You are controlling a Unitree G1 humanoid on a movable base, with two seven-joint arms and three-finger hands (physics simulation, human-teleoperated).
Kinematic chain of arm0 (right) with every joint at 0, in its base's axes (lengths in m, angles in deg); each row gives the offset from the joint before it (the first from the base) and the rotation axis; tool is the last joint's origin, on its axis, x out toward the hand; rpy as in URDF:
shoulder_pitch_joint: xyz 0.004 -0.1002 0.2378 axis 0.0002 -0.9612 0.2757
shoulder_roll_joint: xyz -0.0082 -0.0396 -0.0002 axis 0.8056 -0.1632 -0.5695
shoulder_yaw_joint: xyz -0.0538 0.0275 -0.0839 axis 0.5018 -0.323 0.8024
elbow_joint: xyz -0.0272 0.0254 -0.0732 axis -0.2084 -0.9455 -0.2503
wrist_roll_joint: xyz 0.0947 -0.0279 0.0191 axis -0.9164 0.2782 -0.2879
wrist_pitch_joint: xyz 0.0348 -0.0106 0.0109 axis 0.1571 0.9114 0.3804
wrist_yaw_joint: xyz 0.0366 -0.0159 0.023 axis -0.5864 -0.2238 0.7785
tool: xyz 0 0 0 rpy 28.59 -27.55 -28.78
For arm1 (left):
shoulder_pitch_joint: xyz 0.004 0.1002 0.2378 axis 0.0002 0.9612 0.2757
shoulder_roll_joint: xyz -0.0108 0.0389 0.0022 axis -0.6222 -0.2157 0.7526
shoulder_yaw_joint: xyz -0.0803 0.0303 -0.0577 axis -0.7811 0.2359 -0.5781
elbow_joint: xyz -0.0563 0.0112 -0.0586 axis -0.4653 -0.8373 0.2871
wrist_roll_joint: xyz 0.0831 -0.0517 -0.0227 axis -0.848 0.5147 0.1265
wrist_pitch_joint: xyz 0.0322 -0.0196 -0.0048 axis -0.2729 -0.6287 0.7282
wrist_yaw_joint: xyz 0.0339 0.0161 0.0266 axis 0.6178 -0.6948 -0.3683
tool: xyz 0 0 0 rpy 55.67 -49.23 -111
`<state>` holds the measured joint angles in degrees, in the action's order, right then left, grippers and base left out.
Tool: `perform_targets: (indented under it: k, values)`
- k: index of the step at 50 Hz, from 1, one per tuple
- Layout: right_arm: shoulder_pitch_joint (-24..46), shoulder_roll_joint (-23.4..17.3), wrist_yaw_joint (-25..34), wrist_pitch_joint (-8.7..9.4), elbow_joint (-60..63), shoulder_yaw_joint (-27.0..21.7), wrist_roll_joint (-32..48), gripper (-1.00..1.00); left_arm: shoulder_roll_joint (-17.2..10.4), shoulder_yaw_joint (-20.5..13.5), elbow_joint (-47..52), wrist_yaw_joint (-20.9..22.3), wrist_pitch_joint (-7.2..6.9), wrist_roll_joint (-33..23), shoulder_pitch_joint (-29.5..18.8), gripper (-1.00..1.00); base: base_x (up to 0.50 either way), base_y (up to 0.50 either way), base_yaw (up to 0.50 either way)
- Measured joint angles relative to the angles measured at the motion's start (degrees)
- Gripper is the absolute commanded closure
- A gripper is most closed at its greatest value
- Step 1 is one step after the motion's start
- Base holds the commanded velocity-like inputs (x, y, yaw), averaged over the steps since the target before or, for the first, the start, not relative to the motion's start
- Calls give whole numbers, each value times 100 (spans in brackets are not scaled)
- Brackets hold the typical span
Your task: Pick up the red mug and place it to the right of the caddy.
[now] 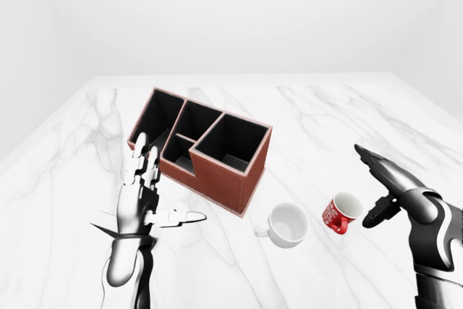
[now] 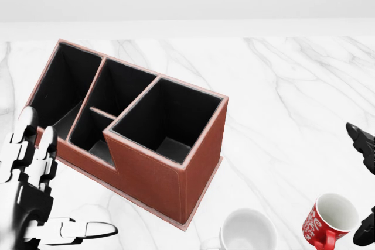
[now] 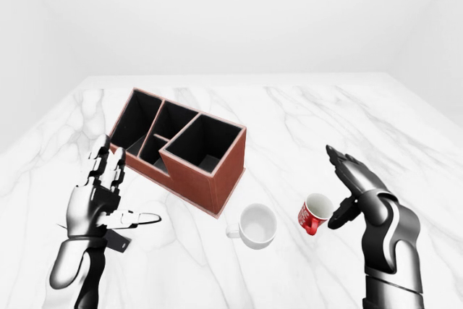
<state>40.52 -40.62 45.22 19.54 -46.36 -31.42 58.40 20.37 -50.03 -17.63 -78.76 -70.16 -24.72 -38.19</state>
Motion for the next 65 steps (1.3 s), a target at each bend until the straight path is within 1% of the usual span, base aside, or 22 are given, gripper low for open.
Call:
perform_targets:
  k: [15, 24, 35, 40, 55, 65]
  values:
    - [208, -50, 0, 0, -287, 236, 299, -100, -2, 0, -17, -9, 3, -12, -10, -100, 0, 0, 0]
    - [291, 1, 0, 0, -468, 430, 486, -100, -6, -29, -19, 0, -7, 6, -23, -100, 0, 0, 0]
    - [308, 64, 0, -3, -758, 619, 663, -100, -11, -64, -67, 14, 20, 24, -52, -100, 0, 0, 0]
    - [291, 82, 0, -33, -896, 688, 757, -100, -13, -77, -73, 18, 22, 33, -60, -100, 0, 0, 0]
    - [253, 62, 0, -221, -1374, 805, 958, -100, -12, -65, -95, 6, 23, 16, -77, -100, 0, 0, 0]
    - [226, 39, 0, -261, -1468, 793, 991, -100, -12, -42, -101, -7, 32, -4, -69, -100, 0, 0, 0]
